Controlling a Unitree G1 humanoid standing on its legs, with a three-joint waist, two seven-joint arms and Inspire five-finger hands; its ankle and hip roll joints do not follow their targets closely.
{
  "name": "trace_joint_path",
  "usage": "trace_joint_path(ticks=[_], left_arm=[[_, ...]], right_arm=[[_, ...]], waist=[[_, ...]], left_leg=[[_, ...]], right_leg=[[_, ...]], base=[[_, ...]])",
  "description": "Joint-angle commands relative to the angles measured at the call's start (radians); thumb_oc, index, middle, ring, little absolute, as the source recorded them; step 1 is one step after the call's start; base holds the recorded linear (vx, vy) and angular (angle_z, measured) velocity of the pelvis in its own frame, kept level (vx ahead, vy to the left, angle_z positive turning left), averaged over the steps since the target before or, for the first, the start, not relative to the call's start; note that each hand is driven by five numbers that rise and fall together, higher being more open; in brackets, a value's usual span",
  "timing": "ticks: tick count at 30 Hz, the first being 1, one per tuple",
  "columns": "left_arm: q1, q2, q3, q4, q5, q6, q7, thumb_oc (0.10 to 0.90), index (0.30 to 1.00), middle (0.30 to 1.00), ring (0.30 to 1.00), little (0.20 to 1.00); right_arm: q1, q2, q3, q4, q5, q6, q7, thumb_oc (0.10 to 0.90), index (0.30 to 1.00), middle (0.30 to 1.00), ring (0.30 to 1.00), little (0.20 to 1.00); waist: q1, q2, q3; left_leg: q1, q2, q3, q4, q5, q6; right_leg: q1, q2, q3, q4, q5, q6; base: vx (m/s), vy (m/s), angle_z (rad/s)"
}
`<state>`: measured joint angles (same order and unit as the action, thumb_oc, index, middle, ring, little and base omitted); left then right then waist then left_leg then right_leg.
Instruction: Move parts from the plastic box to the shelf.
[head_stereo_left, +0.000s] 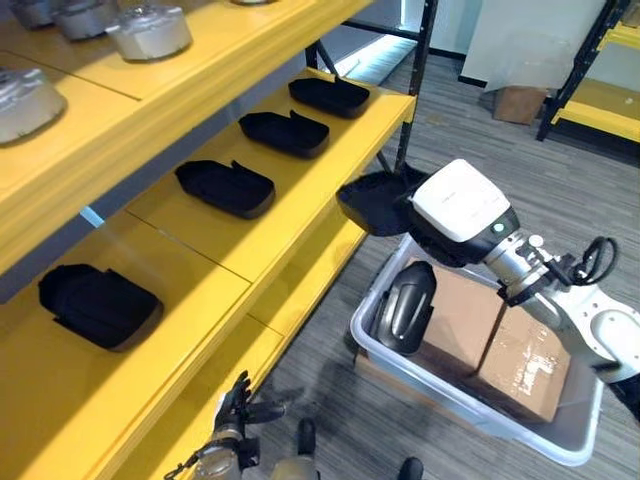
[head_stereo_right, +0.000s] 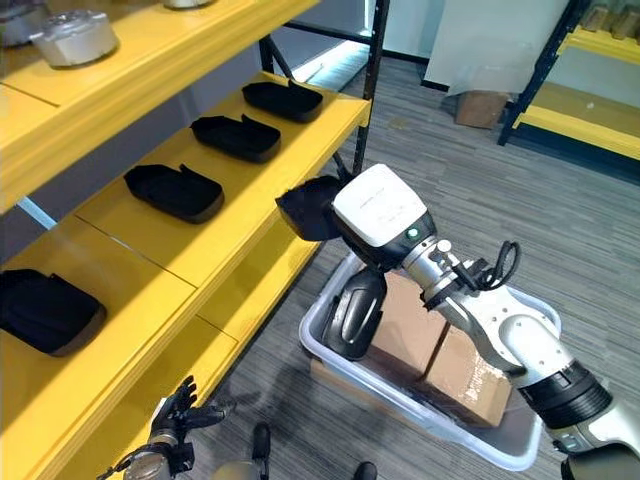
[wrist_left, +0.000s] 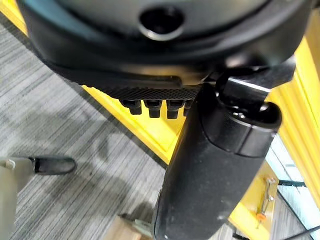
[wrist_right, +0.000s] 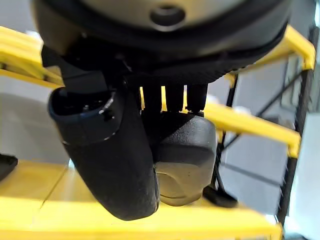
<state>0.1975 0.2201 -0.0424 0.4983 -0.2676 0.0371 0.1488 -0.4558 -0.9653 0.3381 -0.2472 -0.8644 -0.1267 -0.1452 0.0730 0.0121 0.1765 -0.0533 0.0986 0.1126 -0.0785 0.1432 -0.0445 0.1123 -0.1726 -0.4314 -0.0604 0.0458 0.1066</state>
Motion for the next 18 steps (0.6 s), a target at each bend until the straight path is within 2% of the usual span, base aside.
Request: trace_joint_path(ticks=[1, 10, 18], left_arm=[[-0.027, 0.058, -0.019, -0.070, 0.026, -0.063, 0.008, 0.900, 1.000, 1.000, 1.000, 1.000], [-0.035, 0.070, -0.020, -0.075, 0.029, -0.062, 0.023, 0.900, 1.000, 1.000, 1.000, 1.000], [-0.038, 0.069, -0.027, -0.091, 0.020, -0.069, 0.032, 0.900, 1.000, 1.000, 1.000, 1.000]], right_arm=[[-0.096, 0.026, -0.119, -0.096, -0.040, 0.049, -0.147, 0.400, 0.300, 0.300, 0.300, 0.300], [-0.179, 0.059, -0.090, -0.113, -0.121, 0.069, -0.178, 0.400, 0.300, 0.300, 0.300, 0.300], [-0.254, 0.100, 0.001, -0.066, -0.137, 0.074, -0.165, 0.400, 0.300, 0.300, 0.300, 0.300]], waist=[[0.008, -0.043, -0.121], [0.030, -0.067, -0.135], [0.049, -0.085, -0.141]], left_leg=[[0.101, 0.098, 0.045, -0.009, -0.071, -0.064], [0.087, 0.058, 0.027, -0.009, -0.091, -0.045], [0.094, 0.037, 0.033, -0.009, -0.112, -0.029]], right_leg=[[-0.048, 0.018, 0.039, -0.027, 0.059, 0.002], [-0.055, -0.026, 0.035, -0.021, 0.094, 0.028], [-0.060, -0.047, 0.048, -0.018, 0.112, 0.044]], base=[[0.03, 0.120, 0.49], [0.00, 0.073, 0.09], [0.00, 0.056, -0.02]])
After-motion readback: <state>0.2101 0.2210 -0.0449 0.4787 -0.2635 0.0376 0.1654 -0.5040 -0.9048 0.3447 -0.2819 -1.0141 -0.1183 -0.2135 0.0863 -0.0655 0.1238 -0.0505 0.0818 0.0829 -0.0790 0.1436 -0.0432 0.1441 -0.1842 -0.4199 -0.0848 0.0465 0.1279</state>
